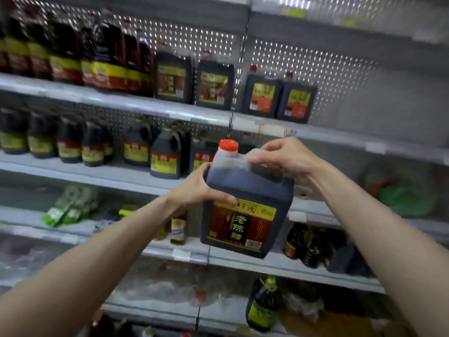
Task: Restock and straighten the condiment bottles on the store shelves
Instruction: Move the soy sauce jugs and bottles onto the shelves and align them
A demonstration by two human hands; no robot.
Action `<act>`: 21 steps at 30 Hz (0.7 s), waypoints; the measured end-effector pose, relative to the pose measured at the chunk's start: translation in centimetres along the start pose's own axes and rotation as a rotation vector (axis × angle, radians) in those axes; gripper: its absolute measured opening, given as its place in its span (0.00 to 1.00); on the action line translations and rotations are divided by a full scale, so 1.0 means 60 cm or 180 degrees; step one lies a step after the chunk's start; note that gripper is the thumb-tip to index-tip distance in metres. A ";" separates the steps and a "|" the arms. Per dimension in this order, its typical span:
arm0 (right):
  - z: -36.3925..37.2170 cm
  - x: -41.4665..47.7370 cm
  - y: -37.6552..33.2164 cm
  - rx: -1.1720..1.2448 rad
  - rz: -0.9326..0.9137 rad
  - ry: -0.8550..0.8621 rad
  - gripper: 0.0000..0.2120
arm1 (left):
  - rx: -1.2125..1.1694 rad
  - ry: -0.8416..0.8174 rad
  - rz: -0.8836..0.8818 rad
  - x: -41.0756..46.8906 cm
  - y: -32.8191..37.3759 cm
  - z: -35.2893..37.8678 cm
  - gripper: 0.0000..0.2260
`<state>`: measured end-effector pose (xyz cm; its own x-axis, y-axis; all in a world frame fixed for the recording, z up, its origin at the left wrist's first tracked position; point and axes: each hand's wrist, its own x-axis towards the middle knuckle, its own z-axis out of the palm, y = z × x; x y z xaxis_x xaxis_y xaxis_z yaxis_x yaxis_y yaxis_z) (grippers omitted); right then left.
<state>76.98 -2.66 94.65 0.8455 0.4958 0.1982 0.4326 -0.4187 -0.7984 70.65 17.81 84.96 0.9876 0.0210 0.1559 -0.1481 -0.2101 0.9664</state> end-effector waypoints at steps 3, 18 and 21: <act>-0.038 0.012 -0.069 -0.0253 -0.0333 0.0178 0.13 | 0.0034 0.0177 0.0269 0.000 0.079 -0.019 0.40; -0.002 0.139 -0.269 -0.0325 -0.1022 0.0256 0.12 | 0.0039 0.0620 0.0818 0.030 0.191 -0.209 0.38; 0.034 0.193 -0.291 -0.0411 -0.1034 0.0370 0.11 | 0.0070 0.0665 0.0856 0.059 0.183 -0.271 0.40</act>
<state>78.57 11.93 109.69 0.6842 0.5320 0.4988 0.7141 -0.3499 -0.6063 71.65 31.50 99.44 0.8807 0.1613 0.4454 -0.3984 -0.2562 0.8807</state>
